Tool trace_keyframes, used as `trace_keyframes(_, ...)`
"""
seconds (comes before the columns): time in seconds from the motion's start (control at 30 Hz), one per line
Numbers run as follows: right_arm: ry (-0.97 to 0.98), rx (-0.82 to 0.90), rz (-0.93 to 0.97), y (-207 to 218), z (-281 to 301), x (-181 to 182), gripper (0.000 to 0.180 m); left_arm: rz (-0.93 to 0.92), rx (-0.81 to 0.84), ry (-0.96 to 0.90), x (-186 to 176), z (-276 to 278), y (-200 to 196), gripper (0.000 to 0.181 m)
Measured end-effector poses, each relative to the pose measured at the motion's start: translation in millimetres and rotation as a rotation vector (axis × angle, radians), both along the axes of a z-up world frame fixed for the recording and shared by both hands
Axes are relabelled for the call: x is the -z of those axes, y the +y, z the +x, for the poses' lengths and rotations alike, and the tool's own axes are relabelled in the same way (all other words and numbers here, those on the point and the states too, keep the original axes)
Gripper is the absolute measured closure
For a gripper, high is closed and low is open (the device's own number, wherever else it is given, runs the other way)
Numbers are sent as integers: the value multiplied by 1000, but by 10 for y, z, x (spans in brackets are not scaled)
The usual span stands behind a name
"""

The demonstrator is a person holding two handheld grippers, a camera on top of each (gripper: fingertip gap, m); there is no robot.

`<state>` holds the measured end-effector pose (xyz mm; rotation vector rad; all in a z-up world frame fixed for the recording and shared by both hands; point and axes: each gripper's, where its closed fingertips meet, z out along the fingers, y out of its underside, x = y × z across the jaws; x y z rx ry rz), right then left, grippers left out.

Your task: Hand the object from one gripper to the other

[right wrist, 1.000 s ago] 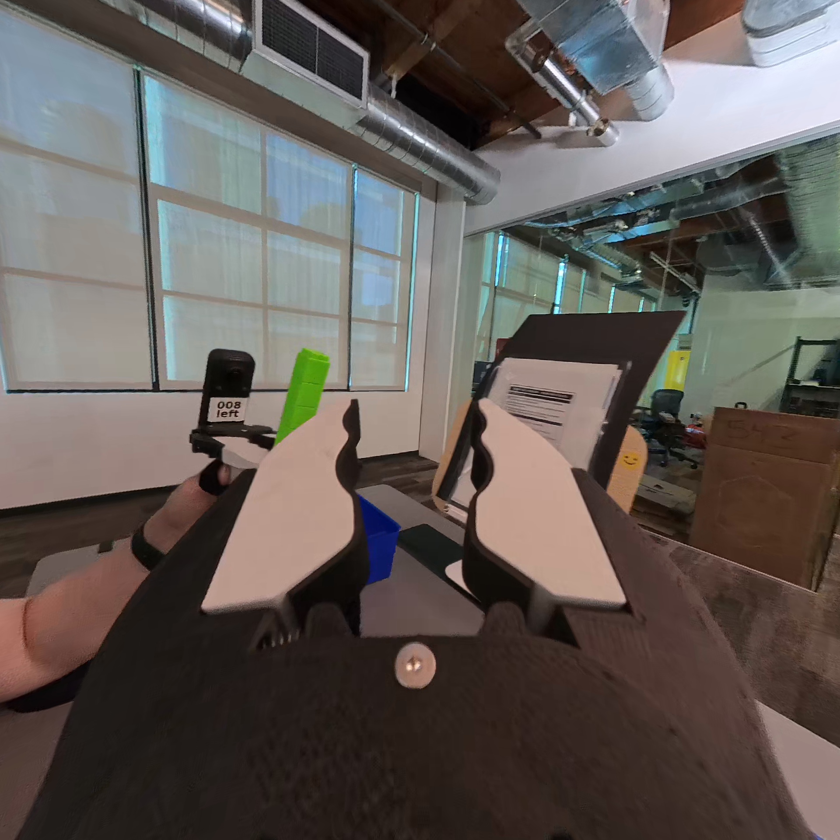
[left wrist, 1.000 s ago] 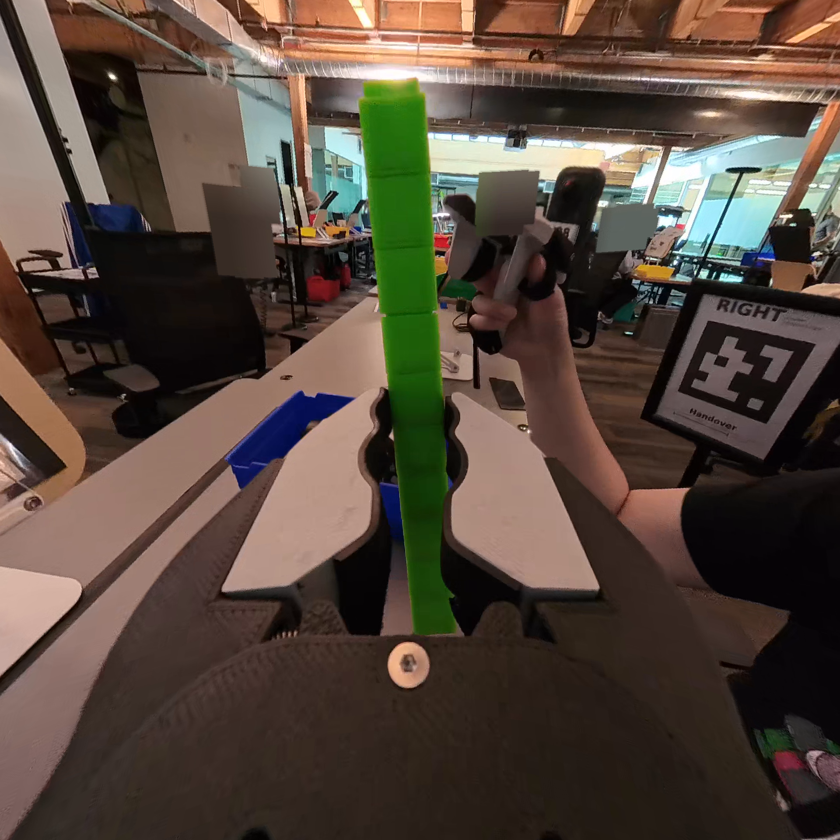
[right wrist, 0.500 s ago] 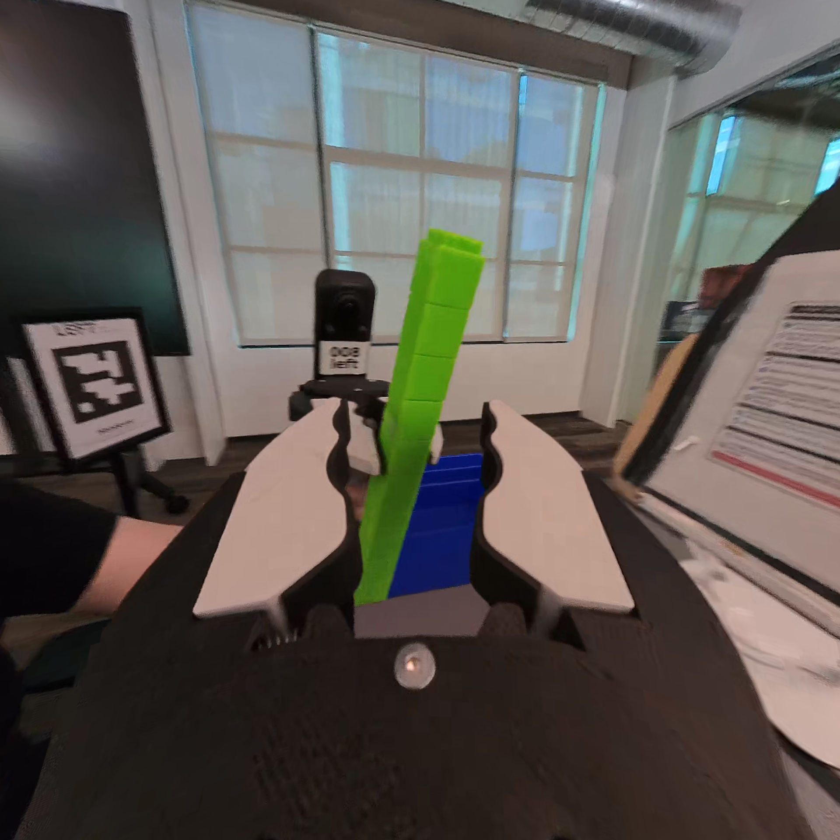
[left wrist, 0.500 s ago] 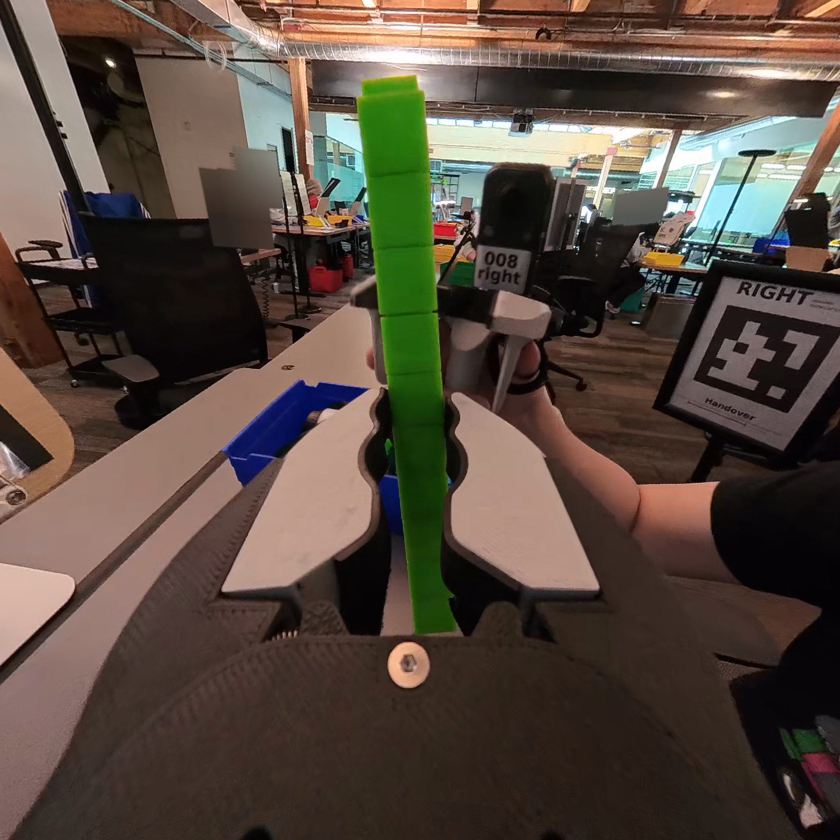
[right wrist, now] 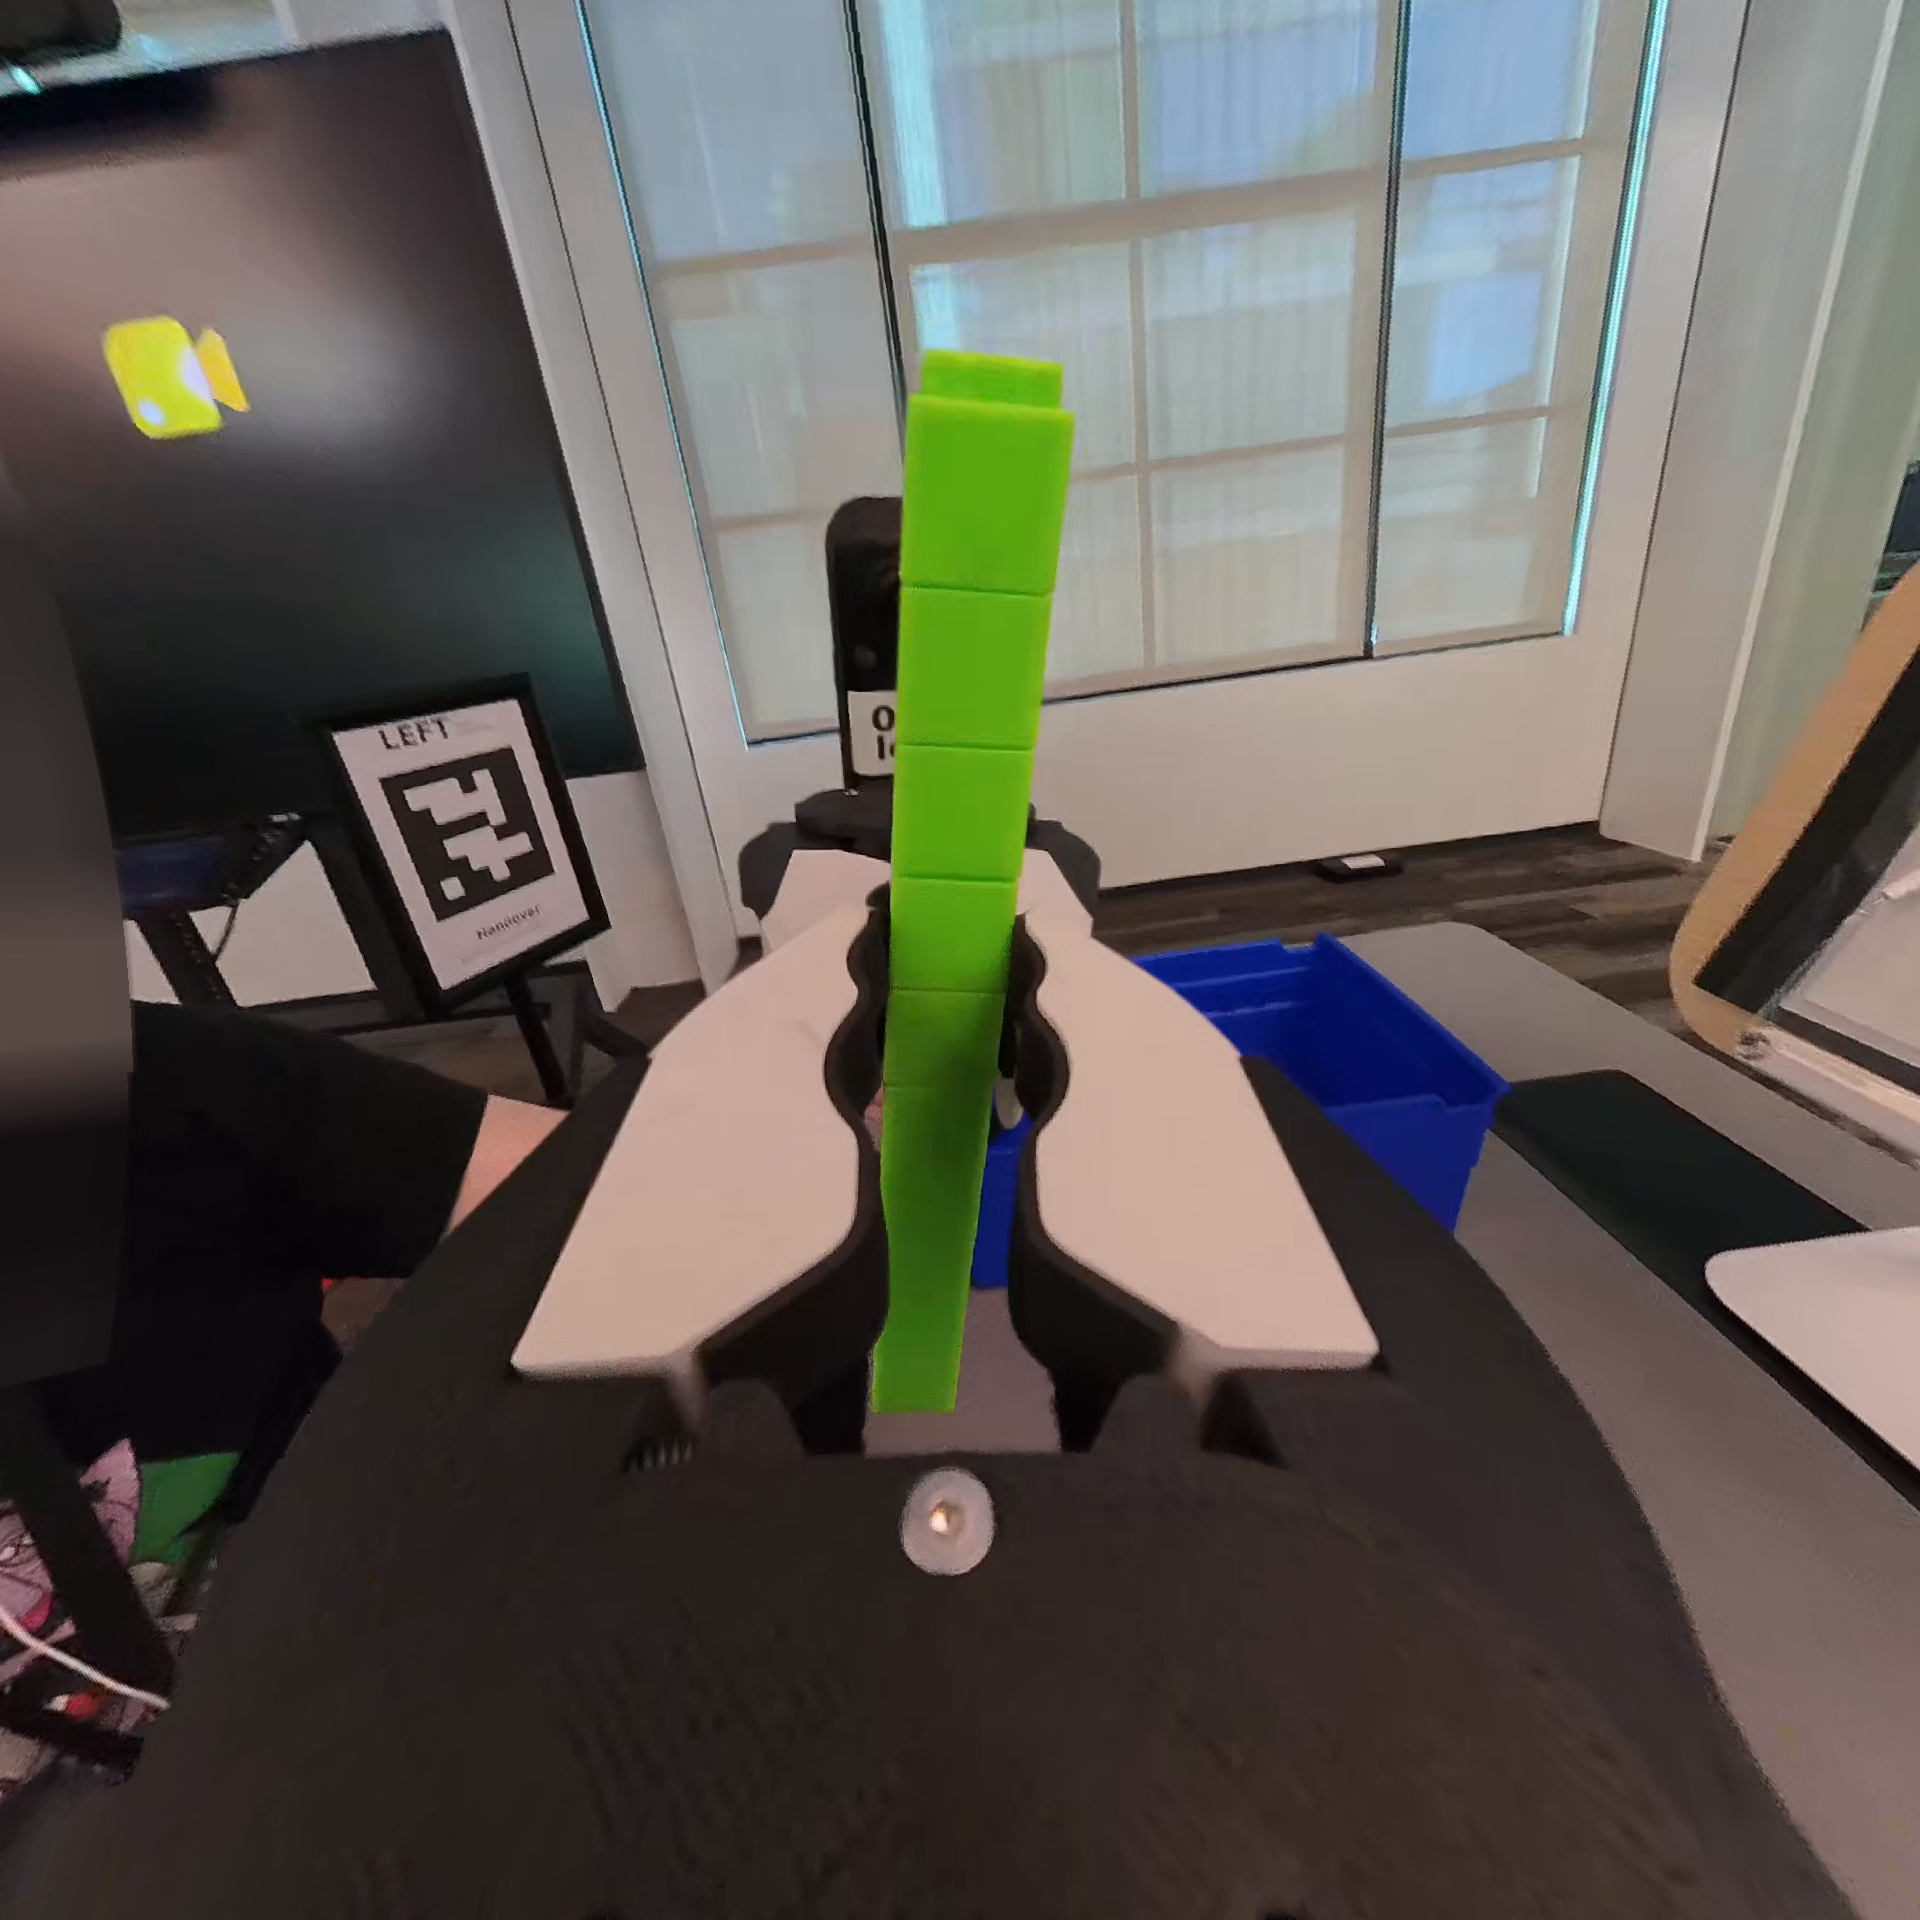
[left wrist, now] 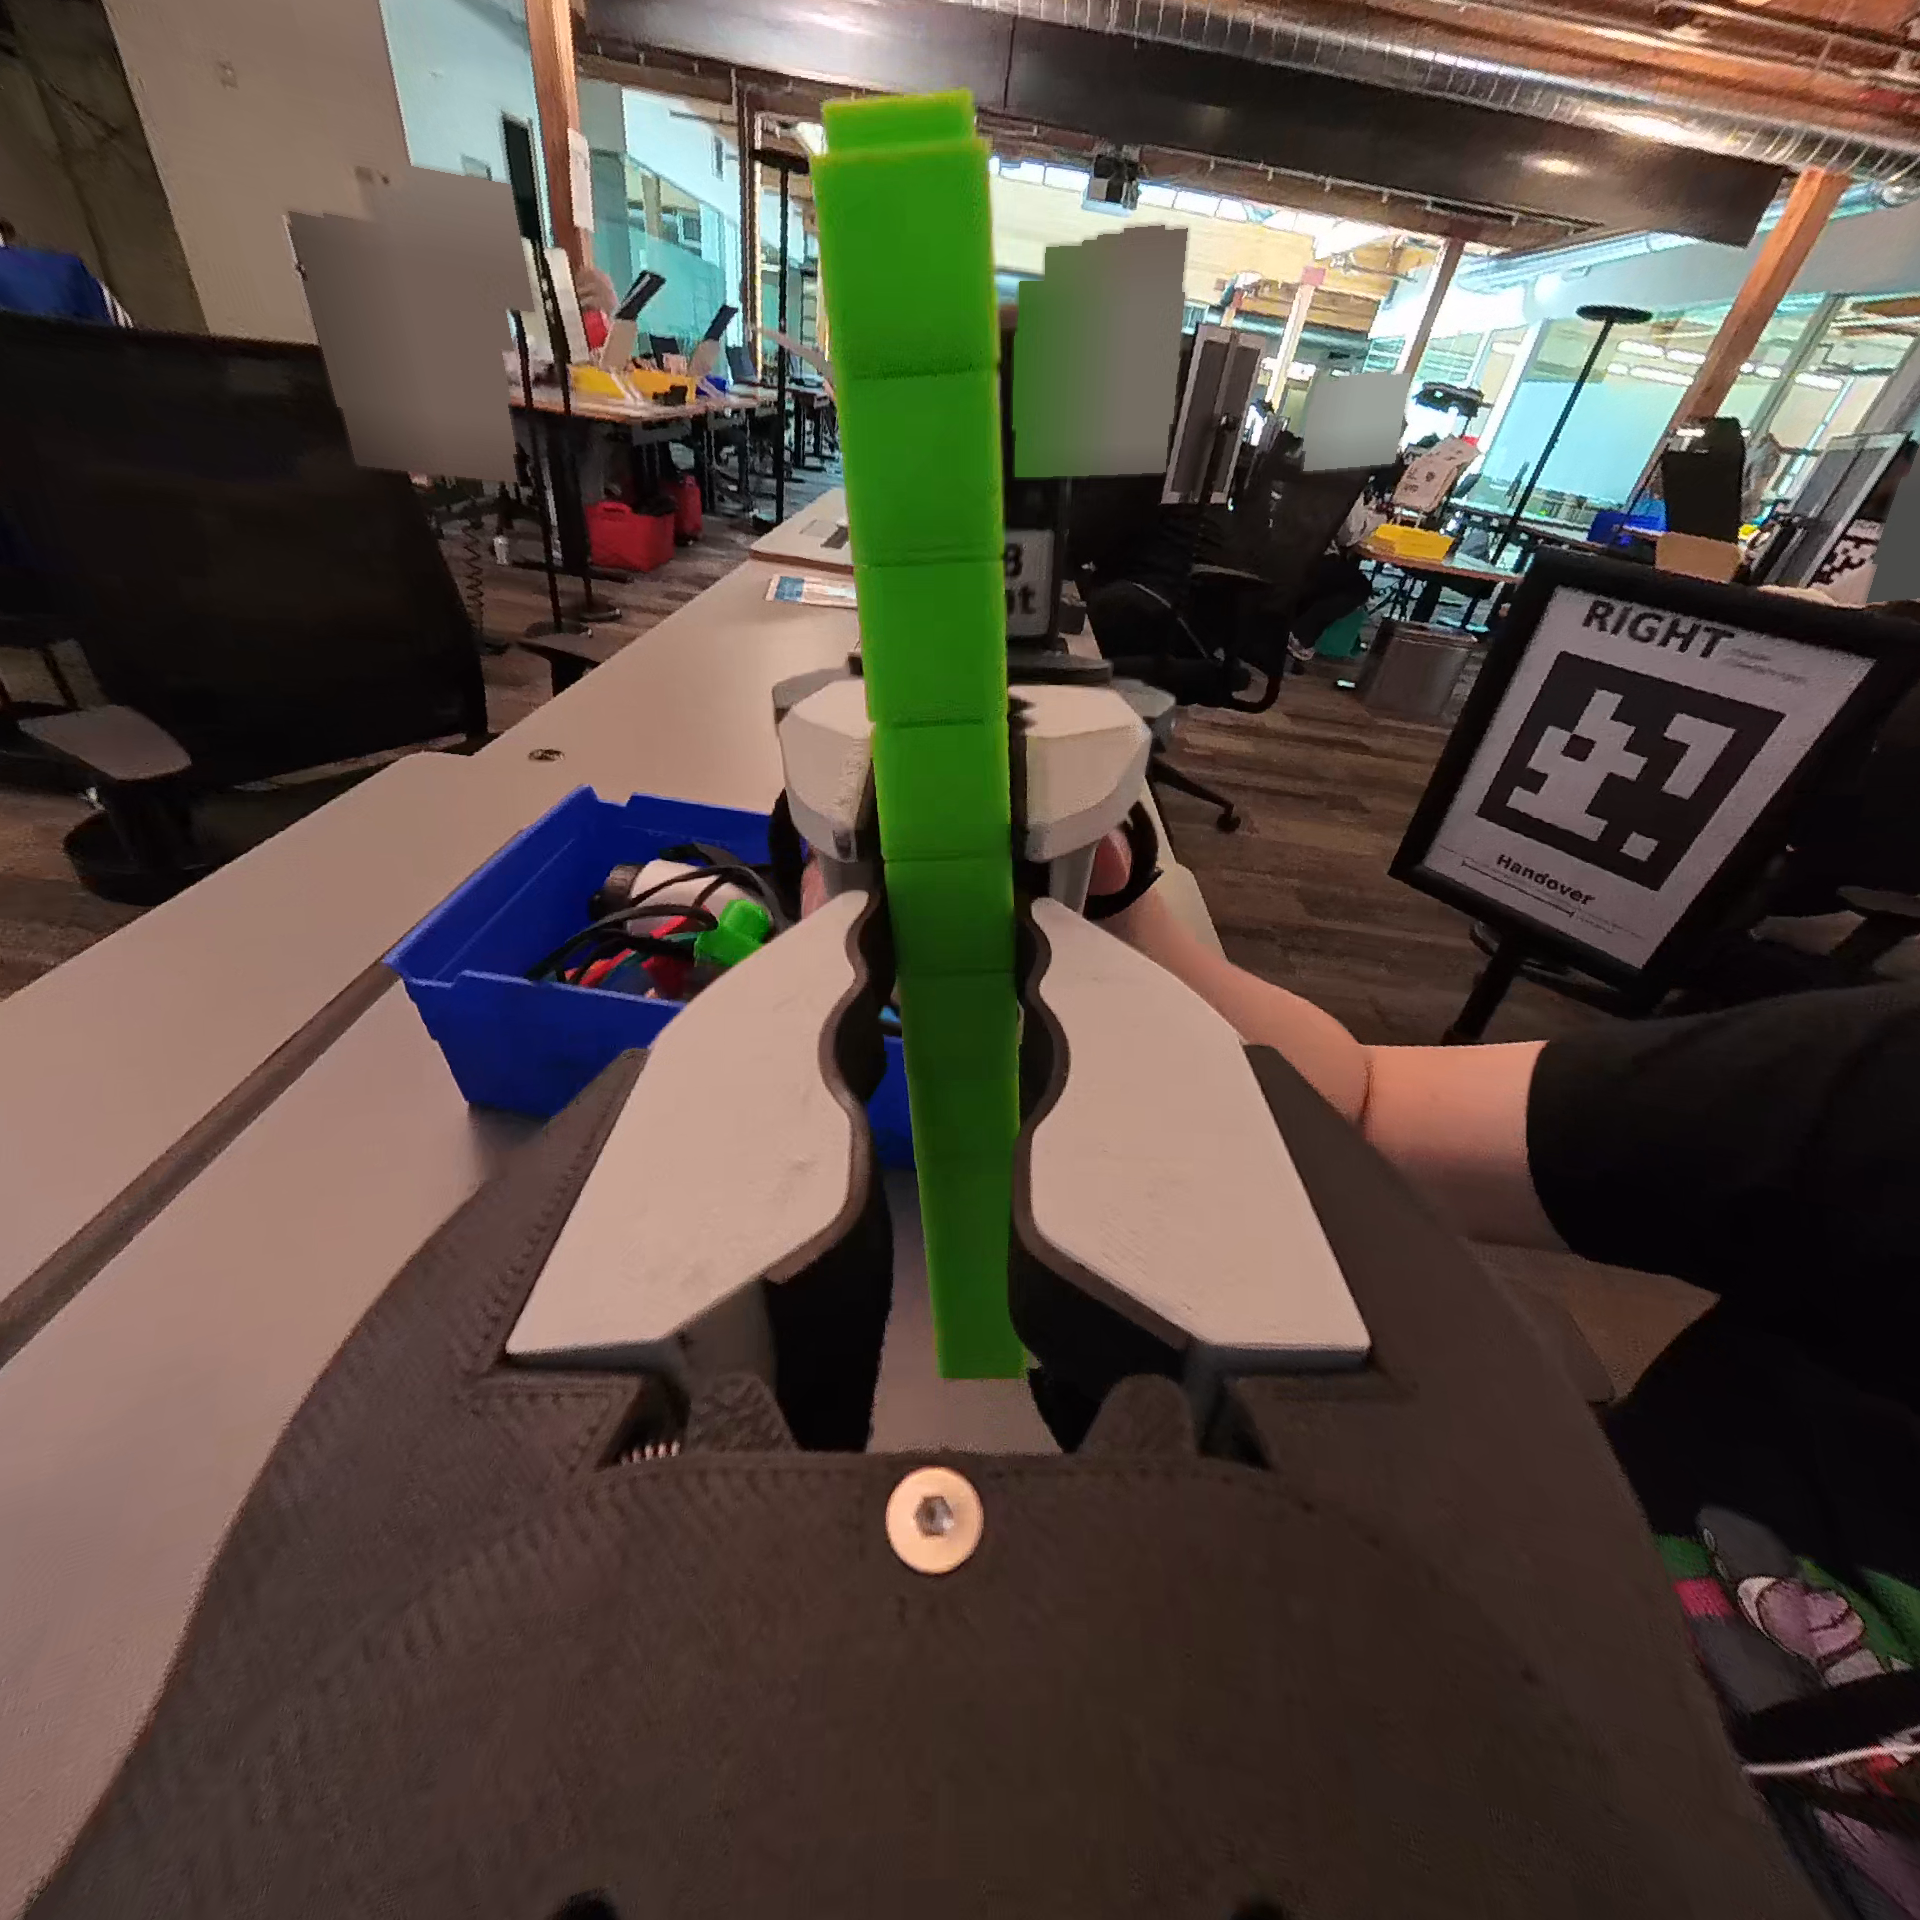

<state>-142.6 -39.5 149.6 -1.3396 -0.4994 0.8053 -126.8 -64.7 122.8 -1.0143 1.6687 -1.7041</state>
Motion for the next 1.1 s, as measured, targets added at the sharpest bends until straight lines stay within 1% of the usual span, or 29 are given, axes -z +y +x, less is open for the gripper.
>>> trace_keyframes(0.1, -66, 77, 35, 34, 33, 9, 157, -3, -2, 20, 47, 19, 49, 156)
trace_keyframes(0.13, -97, 110, 56, 40, 48, 5, 157, -5, -6, 18, 50, 26, 70, 151)
trace_keyframes(0.2, -166, 187, 71, 63, 97, 17, 158, 1, -27, 19, 62, 35, 126, 133)
trace_keyframes(0.3, -279, 323, 102, 94, 211, 21, 157, 31, -77, 33, 75, 30, 223, 126)
trace_keyframes(0.4, -544, 545, 192, 136, 382, 61, 157, -33, -152, 84, 56, 12, 356, 126)
trace_keyframes(0.5, -836, 746, 286, 149, 533, 81, 157, -113, -146, 106, -48, -84, 392, 116)
trace_keyframes(0.6, -1088, 883, 407, 144, 582, 70, 157, -125, -190, 96, -164, -192, 439, 106)
trace_keyframes(0.7, -1315, 951, 504, 190, 537, 129, 157, -123, -237, 110, -190, -259, 466, 103)
trace_keyframes(0.8, -1543, 987, 567, 313, 496, 278, 157, -70, -245, 204, -51, -279, 446, 102)
trace_keyframes(0.87, -1658, 957, 595, 423, 452, 452, 157, -36, -260, 227, 9, -269, 482, 101)
trace_keyframes(0.97, -1740, 857, 678, 540, 308, 694, 157, 22, -306, 290, 176, -227, 616, 102)
trace_keyframes(1.03, -1788, 810, 694, 602, 273, 820, 157, 103, -317, 406, 426, -212, 668, 103)
trace_keyframes(1.1, -1814, 802, 669, 647, 293, 891, 157, 197, -339, 506, 660, -184, 721, 106)
